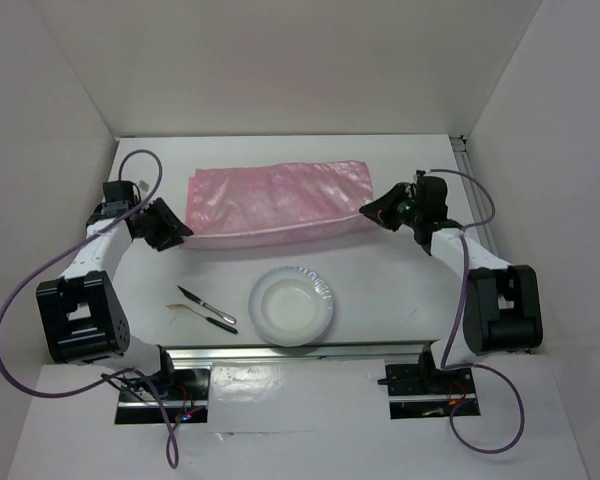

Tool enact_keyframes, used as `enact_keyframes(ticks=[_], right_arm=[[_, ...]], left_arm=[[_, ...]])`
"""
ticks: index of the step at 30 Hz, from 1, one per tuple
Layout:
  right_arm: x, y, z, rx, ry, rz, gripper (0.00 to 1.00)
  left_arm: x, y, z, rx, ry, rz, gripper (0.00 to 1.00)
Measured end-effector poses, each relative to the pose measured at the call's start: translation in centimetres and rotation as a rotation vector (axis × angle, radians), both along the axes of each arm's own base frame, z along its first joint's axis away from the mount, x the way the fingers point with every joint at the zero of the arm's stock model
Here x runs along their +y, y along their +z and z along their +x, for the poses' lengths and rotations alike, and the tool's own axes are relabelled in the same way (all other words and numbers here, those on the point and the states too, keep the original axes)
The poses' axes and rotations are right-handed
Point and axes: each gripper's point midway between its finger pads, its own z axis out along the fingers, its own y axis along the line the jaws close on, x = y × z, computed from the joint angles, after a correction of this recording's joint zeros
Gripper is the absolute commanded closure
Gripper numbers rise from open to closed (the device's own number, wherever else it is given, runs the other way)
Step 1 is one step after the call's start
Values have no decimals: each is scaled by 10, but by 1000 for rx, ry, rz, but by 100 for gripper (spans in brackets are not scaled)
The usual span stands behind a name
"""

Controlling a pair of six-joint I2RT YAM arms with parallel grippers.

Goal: Set the dinner table for one person

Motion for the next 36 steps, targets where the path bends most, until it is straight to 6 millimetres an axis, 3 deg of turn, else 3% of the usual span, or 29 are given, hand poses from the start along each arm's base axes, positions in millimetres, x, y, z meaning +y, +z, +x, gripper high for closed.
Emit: enact_keyframes(ticks=[1,2,3,7,9,10,12,14,15,17,20,22,23,26,29,36], right_arm=[[0,-5,-7,19,-1,-16,36],[0,-8,-13,22,0,-33,28],[-2,-9,-19,23,-3,-53,20],[-17,-1,-38,6,-55,-138,18],[-25,15,-42,-46,-92,-181,22],[-28,23,-43,-75,-110,-201,26],[-27,40,-45,-134,-118,-242,46],[-20,50,-42,-173,-95,-276,57],[-14,55,-38,-184,-79,-288,72],[0,52,-19,-158,-27,-326,77],[25,43,25,-121,59,-361,85],[35,21,45,-76,96,-374,85],[38,1,49,-32,114,-383,85],[40,-44,39,94,156,-404,85],[41,-72,33,182,183,-418,85],[36,-101,30,262,175,-468,85]], left_arm=[[4,-5,-6,32,20,18,7],[9,-7,-10,49,34,40,0],[14,-8,-12,61,50,60,0],[33,13,-9,67,107,133,2],[39,32,-1,21,118,166,14],[41,44,3,-14,118,180,38],[42,66,9,-79,122,193,60],[40,81,16,-130,113,199,87],[38,85,20,-146,104,199,93],[30,85,30,-149,73,195,99],[15,67,54,-106,21,186,100],[7,43,66,-38,-5,185,100],[5,29,71,-4,-13,188,100],[4,-9,74,104,-20,202,100],[5,-35,76,189,-22,217,100],[3,-80,103,285,-46,249,100]])
